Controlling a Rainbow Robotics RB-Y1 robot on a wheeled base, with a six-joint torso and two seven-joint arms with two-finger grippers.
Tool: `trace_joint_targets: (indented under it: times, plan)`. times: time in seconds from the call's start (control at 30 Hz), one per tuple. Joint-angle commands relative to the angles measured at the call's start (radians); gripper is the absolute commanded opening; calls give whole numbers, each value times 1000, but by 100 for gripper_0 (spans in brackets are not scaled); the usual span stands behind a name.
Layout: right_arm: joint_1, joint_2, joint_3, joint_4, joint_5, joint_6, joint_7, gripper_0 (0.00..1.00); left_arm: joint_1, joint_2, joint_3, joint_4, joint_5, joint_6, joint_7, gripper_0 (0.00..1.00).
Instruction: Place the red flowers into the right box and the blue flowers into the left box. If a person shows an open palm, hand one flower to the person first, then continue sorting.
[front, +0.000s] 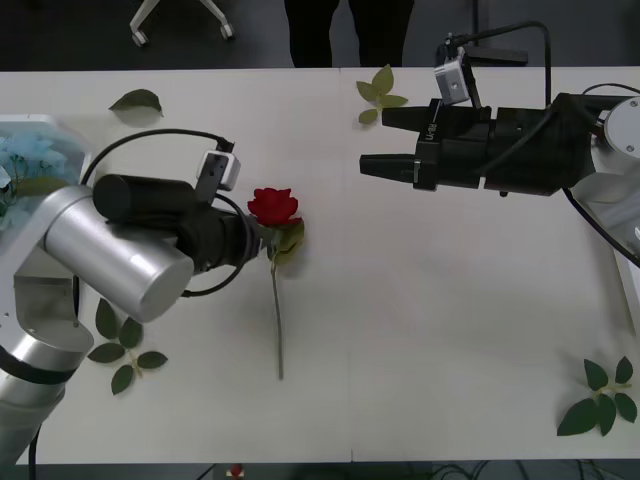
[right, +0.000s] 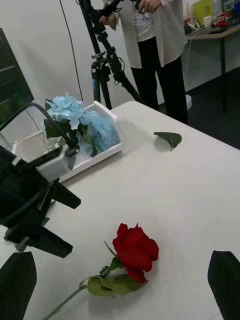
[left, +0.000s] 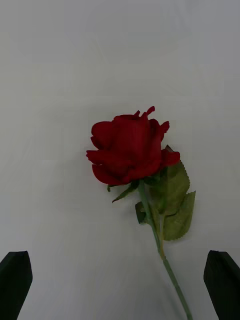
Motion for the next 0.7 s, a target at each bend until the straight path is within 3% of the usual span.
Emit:
trace_joint_targets:
  times: [0.03, 0.4, 0.7]
  plan:
    - [-17, -15, -12, -25, -2, 4, 36, 100, -6, -16, -39, 82, -56, -112, -5, 100]
    - [-15, -15, -14, -24, -2, 4, 36, 100, -77, -64, -105, 286, -107, -230, -11, 100]
    - [-15, -17, -14, -25, -2, 4, 36, 100, -137, -113, -128, 386, -139, -230, -10, 100]
